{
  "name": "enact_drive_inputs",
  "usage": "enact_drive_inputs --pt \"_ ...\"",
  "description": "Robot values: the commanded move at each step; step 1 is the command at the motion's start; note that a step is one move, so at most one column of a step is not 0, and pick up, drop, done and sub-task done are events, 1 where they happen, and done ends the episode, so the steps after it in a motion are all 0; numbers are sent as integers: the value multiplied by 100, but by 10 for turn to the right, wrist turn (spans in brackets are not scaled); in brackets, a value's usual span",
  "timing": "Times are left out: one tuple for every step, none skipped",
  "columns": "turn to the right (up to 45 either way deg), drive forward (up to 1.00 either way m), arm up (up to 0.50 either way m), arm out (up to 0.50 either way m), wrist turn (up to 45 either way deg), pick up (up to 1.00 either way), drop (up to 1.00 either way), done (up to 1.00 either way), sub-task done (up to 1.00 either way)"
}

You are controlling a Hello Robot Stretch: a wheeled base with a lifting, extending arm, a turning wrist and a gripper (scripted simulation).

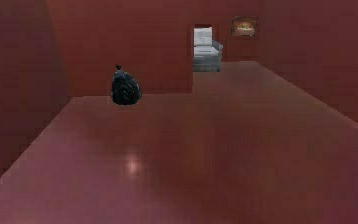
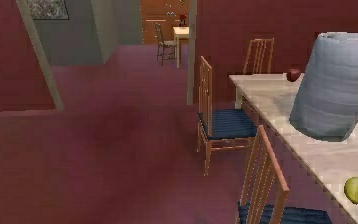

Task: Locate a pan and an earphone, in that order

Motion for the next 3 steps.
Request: enact_drive_inputs --pt "-60 0 0 0 0 0 0 0 0" --pt "0 20 0 0 0 0 0 0 0" --pt "450 0 0 0 0 0 0 0 0"
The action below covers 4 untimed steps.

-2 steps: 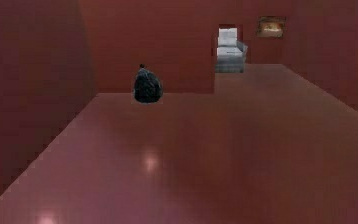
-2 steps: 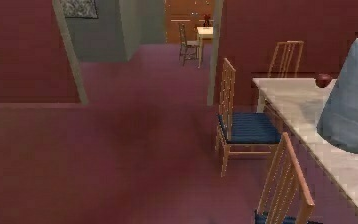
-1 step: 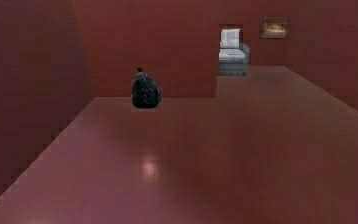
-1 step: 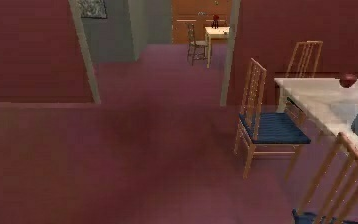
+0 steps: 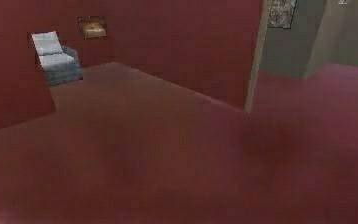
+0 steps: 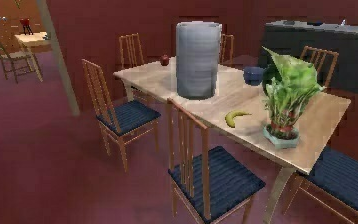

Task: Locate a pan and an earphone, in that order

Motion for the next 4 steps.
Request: enact_drive_inputs --pt "300 0 0 0 0 0 0 0 0" --pt "30 0 0 0 0 0 0 0 0" --pt "0 100 0 0 0 0 0 0 0" --pt "0 100 0 0 0 0 0 0 0"
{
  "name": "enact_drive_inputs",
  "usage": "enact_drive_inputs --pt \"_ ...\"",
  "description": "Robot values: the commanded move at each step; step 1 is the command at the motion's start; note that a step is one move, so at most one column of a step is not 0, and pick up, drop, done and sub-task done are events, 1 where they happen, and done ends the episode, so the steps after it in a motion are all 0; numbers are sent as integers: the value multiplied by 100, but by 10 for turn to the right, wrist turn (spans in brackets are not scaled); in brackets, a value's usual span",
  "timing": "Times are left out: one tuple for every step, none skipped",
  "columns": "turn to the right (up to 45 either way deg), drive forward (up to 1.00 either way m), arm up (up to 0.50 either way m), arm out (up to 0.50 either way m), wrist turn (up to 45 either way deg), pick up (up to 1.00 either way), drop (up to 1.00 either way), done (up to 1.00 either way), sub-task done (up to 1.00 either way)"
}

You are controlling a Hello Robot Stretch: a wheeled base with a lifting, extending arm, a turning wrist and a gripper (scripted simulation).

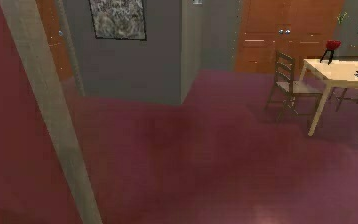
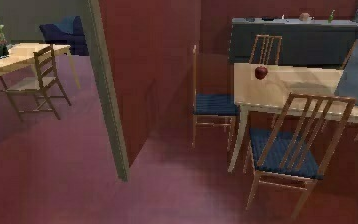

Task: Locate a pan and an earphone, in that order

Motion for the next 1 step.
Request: enact_drive_inputs --pt "0 40 0 0 0 0 0 0 0"
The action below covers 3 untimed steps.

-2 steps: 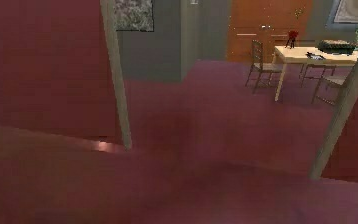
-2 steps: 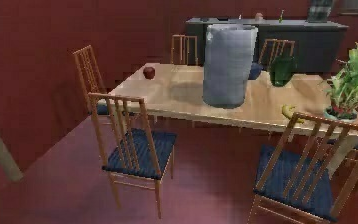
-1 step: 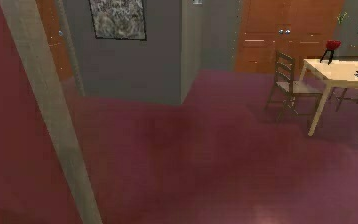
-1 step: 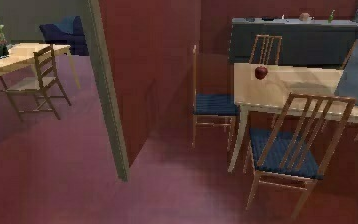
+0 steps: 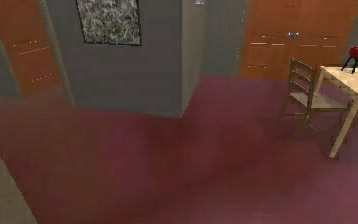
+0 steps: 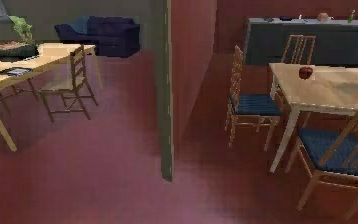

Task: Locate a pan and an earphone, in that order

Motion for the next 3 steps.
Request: enact_drive_inputs --pt "-90 0 0 0 0 0 0 0 0" --pt "0 100 0 0 0 0 0 0 0" --pt "-180 0 0 0 0 0 0 0 0"
